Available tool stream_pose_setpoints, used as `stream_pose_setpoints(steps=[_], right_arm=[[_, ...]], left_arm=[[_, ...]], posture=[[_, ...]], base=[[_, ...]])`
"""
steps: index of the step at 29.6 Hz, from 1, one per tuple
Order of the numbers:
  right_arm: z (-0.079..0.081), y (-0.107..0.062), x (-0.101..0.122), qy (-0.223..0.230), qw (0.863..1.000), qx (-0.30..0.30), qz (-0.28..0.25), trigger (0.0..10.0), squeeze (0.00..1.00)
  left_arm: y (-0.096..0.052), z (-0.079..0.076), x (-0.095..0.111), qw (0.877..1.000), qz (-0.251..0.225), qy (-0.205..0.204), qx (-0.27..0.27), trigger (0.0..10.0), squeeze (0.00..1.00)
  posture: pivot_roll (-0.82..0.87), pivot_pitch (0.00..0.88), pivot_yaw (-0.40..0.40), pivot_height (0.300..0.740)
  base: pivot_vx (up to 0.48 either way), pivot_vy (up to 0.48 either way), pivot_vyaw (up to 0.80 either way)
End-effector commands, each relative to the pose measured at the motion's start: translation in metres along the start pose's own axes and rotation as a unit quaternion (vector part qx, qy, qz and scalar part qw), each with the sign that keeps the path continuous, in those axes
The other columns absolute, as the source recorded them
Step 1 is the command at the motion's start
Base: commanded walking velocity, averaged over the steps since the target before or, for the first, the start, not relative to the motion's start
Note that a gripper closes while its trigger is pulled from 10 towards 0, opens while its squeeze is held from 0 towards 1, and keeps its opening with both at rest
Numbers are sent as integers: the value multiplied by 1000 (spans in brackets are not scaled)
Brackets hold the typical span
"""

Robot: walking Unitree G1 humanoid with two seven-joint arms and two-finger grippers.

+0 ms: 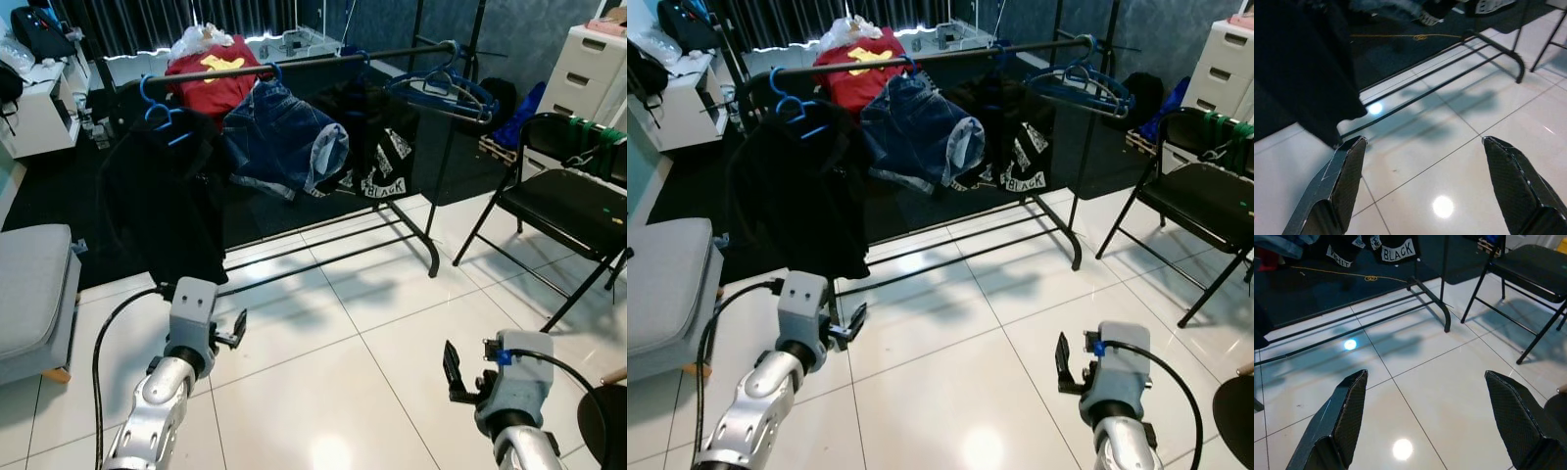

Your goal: Hang hanger

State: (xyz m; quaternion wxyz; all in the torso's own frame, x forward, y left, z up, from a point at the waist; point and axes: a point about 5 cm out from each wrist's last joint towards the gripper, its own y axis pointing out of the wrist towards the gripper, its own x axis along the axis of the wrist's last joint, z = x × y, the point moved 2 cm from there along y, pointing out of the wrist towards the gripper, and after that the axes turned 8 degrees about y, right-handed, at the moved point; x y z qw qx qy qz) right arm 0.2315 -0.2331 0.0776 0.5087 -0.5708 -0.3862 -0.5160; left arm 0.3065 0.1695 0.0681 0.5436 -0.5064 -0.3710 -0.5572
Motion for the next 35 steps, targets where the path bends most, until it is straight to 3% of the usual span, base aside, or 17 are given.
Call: stream_pose_setpoints(steps=[1, 8, 14, 19, 21, 22, 24, 28, 35], right_arm=[[-4, 1, -4, -2, 1000, -1, 4, 10000, 0], [-17, 10, -19, 0, 1000, -12, 17, 10000, 0], [-15, 16, -17, 6, 1000, -1, 13, 10000, 0], [-20, 22, -30, 11, 999, -3, 34, 10000, 0], [-20, 23, -34, 16, 999, -3, 37, 10000, 0], [-20, 23, -34, 16, 999, -3, 37, 10000, 0], [-20, 23, -33, 20, 999, -4, 31, 10000, 0], [-24, 24, -34, 21, 999, -18, 31, 10000, 0], [-31, 28, -34, 22, 999, -29, 27, 10000, 0]], left_arm=[[-3, 11, -10, 1000, 16, 7, 19, 10000, 0], [-4, 18, -30, 997, 46, -9, 53, 10000, 0], [0, 19, -28, 997, 40, -20, 56, 10000, 0], [5, 7, -42, 996, 62, -57, 11, 10000, 0], [2, -2, -54, 991, 85, -107, -14, 10000, 0], [2, -2, -54, 991, 85, -107, -14, 10000, 0], [0, -5, -57, 986, 82, -146, -20, 10000, 0], [2, -1, -55, 989, 75, -126, -2, 10000, 0], [12, 7, -41, 993, 36, -112, -17, 10000, 0]], posture=[[-54, 39, 30, 740], [-43, 39, 24, 740], [-39, 48, 24, 740], [-34, 54, 22, 740], [-48, 61, 22, 740], [-48, 61, 22, 740], [-55, 67, 25, 740], [-55, 71, 25, 740], [-67, 75, 21, 740]], base=[[0, 0, 0], [0, 0, 0], [0, 0, 0], [0, 0, 720], [0, 0, 800], [0, 0, 800], [0, 0, 800], [0, 0, 400], [114, 0, 0]])
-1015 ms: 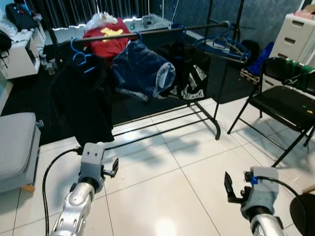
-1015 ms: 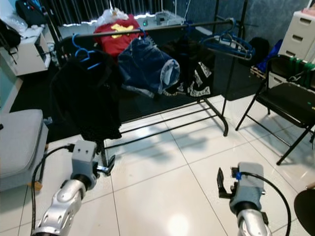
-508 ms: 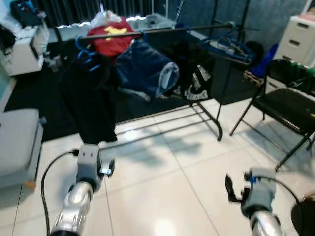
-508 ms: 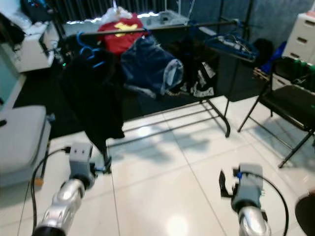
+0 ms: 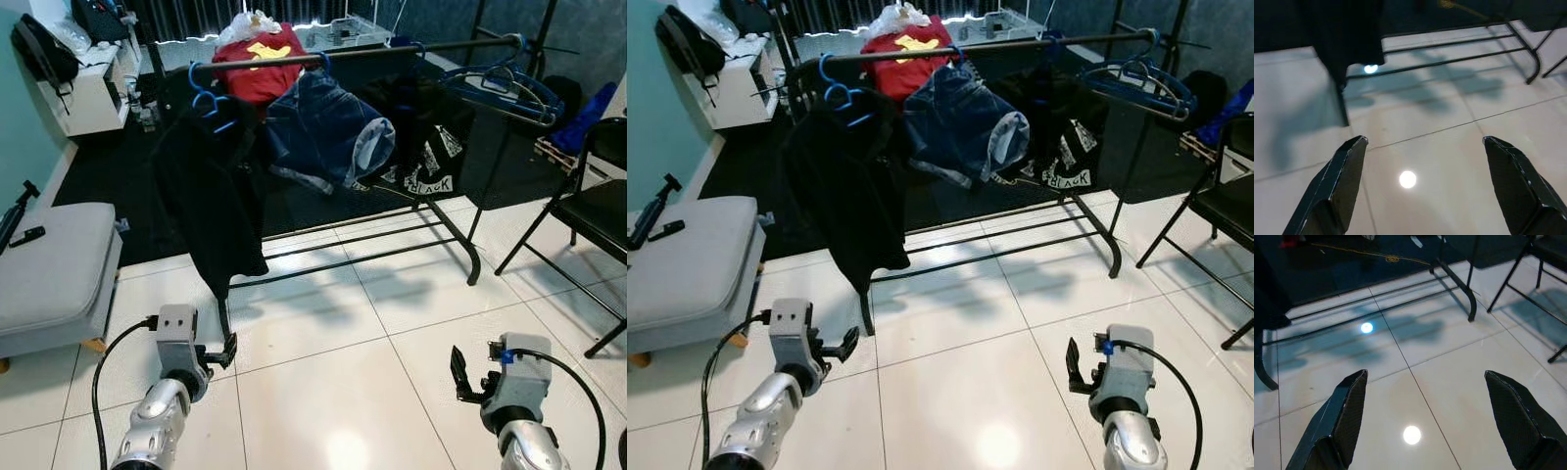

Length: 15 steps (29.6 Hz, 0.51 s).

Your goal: Hang hanger

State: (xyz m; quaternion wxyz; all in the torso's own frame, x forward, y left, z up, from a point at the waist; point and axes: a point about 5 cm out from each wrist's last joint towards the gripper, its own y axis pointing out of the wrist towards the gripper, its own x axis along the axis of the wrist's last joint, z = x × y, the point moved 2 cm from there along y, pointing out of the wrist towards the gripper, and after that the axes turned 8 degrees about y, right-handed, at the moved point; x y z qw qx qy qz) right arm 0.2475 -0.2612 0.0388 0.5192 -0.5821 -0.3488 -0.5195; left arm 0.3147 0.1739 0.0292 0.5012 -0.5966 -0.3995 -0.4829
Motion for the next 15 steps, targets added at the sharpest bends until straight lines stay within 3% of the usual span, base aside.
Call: stream_pose_setpoints(steps=[1, 9, 12, 15], right_arm=[[-6, 1, -1, 3, 1000, -10, -4, 10000, 0], [-10, 2, 9, 0, 1000, -13, -19, 10000, 0], [-12, 3, 15, -5, 1000, -12, -27, 10000, 0], [-13, 4, 16, -6, 999, -12, -30, 10000, 0]], left_arm=[[0, 11, 0, 1000, -2, 10, 12, 10000, 0], [7, 3, 13, 1000, -27, 10, -2, 10000, 0], [13, -3, 35, 997, -72, 11, -14, 10000, 0], [14, -3, 40, 996, -82, 10, -15, 10000, 0]], posture=[[-67, 75, 21, 740], [-92, 79, 24, 740], [-91, 83, 17, 740], [-91, 83, 17, 740]], base=[[289, 0, 0], [283, 0, 0], [311, 0, 0], [342, 0, 0]])
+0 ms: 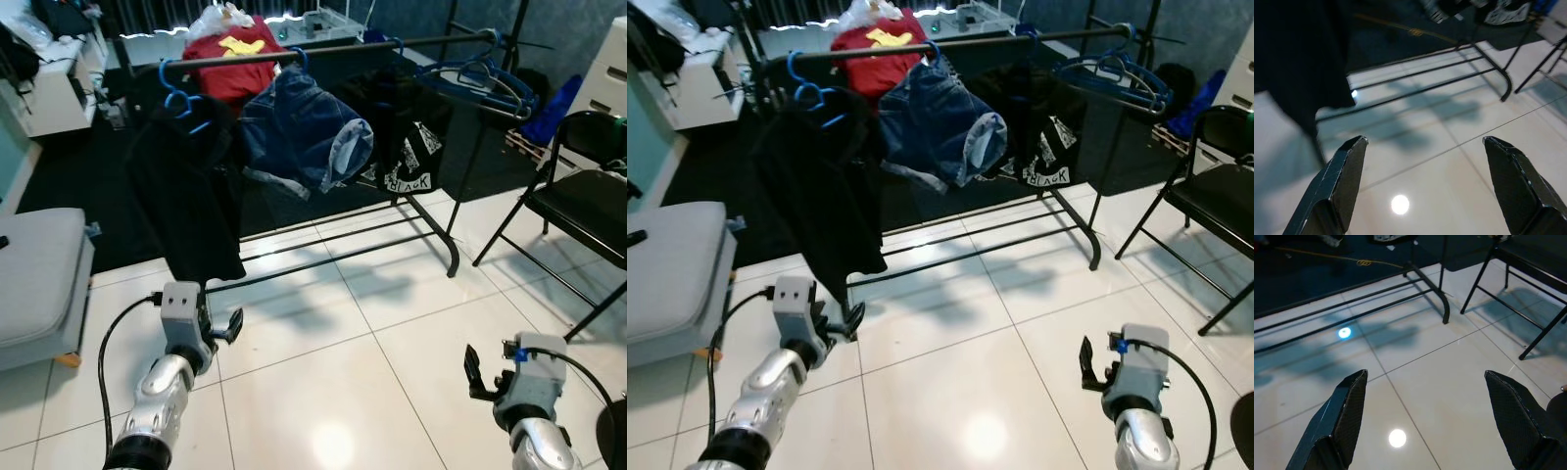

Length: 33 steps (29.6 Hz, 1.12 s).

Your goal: Hang hanger

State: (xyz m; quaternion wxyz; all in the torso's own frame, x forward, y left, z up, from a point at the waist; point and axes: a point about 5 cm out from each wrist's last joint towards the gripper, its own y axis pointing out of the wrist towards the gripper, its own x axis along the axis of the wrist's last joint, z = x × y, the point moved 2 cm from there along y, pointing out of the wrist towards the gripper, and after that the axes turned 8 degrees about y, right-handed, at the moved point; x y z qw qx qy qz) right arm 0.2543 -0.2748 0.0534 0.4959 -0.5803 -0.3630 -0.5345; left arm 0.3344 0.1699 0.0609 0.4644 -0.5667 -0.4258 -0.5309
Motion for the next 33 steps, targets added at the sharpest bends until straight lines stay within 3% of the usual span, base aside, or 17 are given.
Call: stream_pose_setpoints(steps=[1, 5, 15, 19, 21, 27, 33], right_arm=[[-3, -1, 1, -1, 1000, -1, -5, 10000, 0], [-2, 2, 9, -5, 1000, 3, -17, 10000, 0], [2, 1, 13, -19, 999, 20, -21, 10000, 0], [1, 1, 14, -20, 999, 21, -22, 10000, 0], [-1, 2, 15, -19, 999, 16, -23, 10000, 0], [-3, 2, 17, -13, 999, 9, -28, 10000, 0], [0, 3, 17, -11, 999, 12, -27, 10000, 0]], left_arm=[[4, -1, 11, 1000, -25, -6, -4, 10000, 0], [10, -12, 33, 997, -70, 7, -34, 10000, 0], [16, -30, 75, 988, -139, 20, -61, 10000, 0], [17, -33, 82, 986, -150, 23, -70, 10000, 0], [16, -42, 92, 982, -166, 29, -90, 10000, 0], [13, -59, 102, 974, -182, 45, -125, 10000, 0], [11, -65, 98, 977, -170, 41, -124, 10000, 0]], posture=[[-91, 84, 17, 740], [-91, 89, 18, 740], [-94, 99, 16, 740], [-96, 98, 16, 740], [-97, 97, 16, 740], [-97, 95, 20, 740], [-96, 95, 21, 740]], base=[[352, 0, 0], [416, 0, 0], [388, 0, 0], [351, 0, 313], [345, 0, 234], [334, 0, 0], [307, 0, 0]])
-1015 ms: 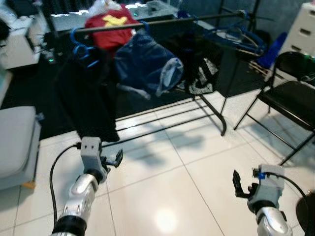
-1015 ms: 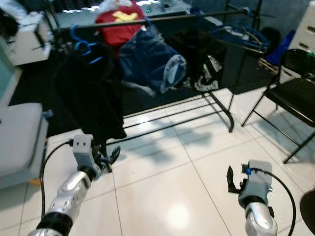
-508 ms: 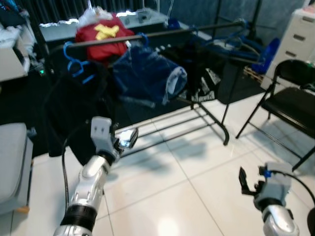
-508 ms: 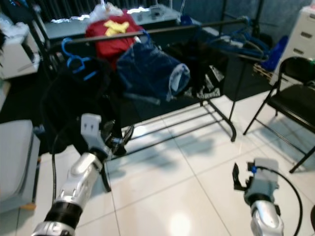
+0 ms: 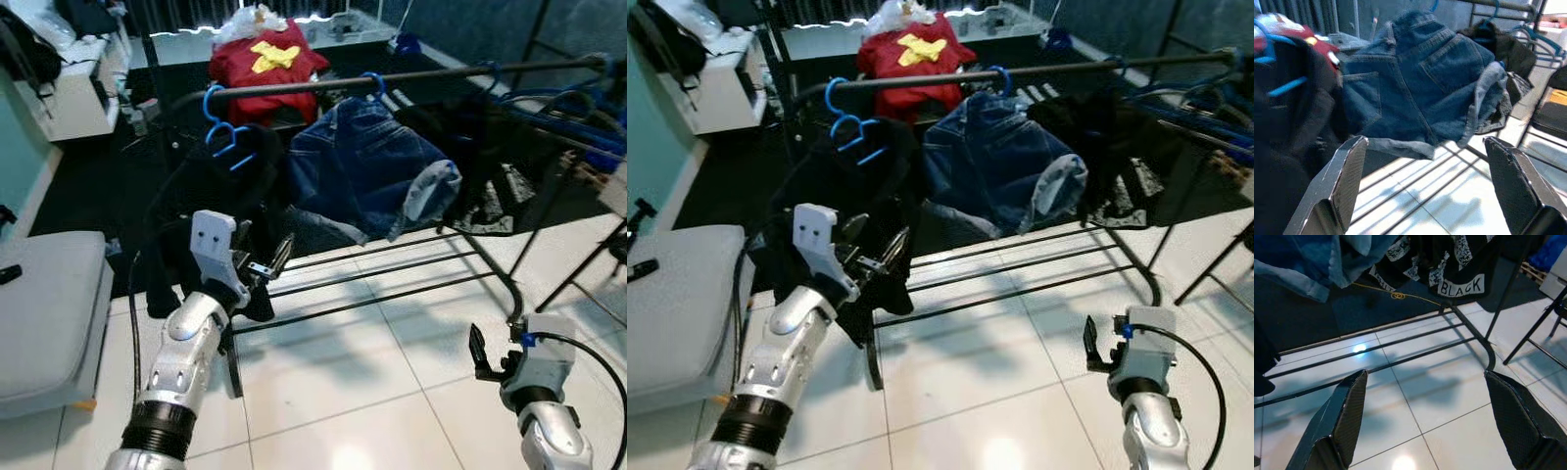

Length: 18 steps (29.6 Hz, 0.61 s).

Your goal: Hang hanger

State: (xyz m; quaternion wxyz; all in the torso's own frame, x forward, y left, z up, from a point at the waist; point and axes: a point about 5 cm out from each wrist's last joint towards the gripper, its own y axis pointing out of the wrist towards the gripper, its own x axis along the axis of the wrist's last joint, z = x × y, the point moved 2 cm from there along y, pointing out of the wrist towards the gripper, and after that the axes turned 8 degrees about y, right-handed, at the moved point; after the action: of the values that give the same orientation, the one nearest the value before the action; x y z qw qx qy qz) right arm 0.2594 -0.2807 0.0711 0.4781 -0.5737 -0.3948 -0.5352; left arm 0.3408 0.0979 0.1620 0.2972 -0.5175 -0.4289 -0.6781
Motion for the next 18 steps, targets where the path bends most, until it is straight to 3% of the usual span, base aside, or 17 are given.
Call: stream_pose_setpoints(steps=[1, 6, 11, 18], right_arm=[[3, 0, -2, 7, 1000, 2, 3, 10000, 0], [4, -1, -2, 5, 1000, 6, 5, 10000, 0], [2, -4, -4, -9, 1000, 7, 8, 10000, 0], [-2, -8, -8, -11, 1000, 5, 16, 10000, 0]], left_arm=[[-5, 3, -3, 1000, 11, 4, 8, 10000, 0], [-2, 3, 0, 1000, 8, 1, 21, 10000, 0], [5, 5, 18, 999, -15, 0, 34, 10000, 0], [11, 18, 43, 998, -42, 20, 53, 10000, 0]], posture=[[-96, 95, 21, 740], [-94, 101, 19, 740], [-96, 111, 21, 740], [-91, 118, 21, 740]], base=[[307, 0, 0], [305, 0, 0], [307, 0, 0], [288, 0, 800]])
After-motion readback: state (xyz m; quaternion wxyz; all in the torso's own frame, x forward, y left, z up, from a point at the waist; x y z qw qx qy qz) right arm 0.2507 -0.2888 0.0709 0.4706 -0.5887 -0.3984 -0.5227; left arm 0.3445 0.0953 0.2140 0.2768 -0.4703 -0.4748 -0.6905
